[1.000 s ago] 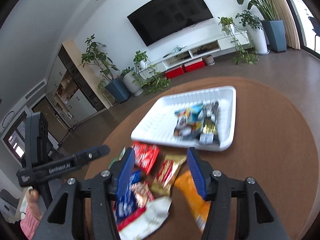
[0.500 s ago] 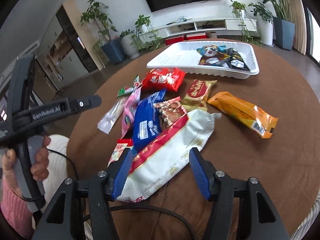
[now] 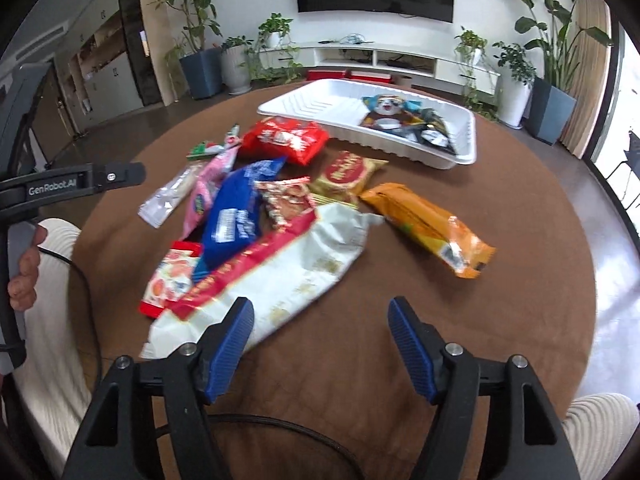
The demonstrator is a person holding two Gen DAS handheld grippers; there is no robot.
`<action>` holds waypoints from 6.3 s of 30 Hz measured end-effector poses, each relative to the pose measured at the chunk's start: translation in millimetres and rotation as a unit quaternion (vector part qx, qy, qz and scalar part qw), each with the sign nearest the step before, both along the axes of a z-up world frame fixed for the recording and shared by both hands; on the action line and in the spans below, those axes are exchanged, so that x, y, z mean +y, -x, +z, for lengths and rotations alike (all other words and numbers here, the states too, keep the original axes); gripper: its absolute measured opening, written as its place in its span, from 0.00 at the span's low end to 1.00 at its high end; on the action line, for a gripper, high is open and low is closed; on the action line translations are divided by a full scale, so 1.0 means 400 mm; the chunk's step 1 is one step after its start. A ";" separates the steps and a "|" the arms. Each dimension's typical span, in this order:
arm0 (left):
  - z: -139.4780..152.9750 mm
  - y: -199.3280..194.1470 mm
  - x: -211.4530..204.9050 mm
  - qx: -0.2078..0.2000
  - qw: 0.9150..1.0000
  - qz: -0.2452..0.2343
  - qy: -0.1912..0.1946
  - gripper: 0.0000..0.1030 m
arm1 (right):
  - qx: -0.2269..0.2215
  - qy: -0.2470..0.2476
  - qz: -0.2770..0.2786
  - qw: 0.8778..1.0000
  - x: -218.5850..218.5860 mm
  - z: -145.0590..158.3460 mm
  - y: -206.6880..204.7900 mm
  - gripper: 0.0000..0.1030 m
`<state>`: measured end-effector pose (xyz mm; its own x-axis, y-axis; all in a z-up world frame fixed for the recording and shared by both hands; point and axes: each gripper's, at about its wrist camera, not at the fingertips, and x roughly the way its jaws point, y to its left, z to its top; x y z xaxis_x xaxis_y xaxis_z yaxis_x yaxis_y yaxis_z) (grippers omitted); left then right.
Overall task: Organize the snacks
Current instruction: 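Withdraw both grippers from the tray back over the snack pile, then grasp the clear bun packet with the left gripper while the right grasps the white-red bar, then lift the white-red bar with the right gripper while the left holds the bun packet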
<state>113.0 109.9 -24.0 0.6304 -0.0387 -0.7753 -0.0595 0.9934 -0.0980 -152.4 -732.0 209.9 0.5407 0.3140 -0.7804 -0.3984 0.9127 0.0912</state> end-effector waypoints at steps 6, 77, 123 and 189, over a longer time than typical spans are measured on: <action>-0.018 -0.014 -0.007 0.009 1.000 -0.002 -0.013 0.61 | 0.018 -0.065 -0.004 0.998 -0.012 0.022 -0.007 0.70; -0.044 -0.101 -0.030 0.013 0.995 -0.091 0.025 0.18 | 0.112 -0.265 -0.013 0.958 -0.140 -0.014 -0.070 0.11; 0.015 -0.109 -0.088 0.014 0.990 -0.120 0.068 0.18 | 0.157 -0.361 0.014 0.919 -0.190 0.015 -0.140 0.11; 0.030 -0.242 -0.215 0.036 0.982 -0.157 0.095 0.19 | 0.104 -0.071 0.072 0.989 -0.112 -0.030 -0.163 0.40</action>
<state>209.8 24.1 -12.0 0.5083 -0.3711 -0.7771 0.2326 0.9280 -0.2911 -87.2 -776.8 198.0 0.3143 0.4898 -0.8132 -0.4817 0.8204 0.3080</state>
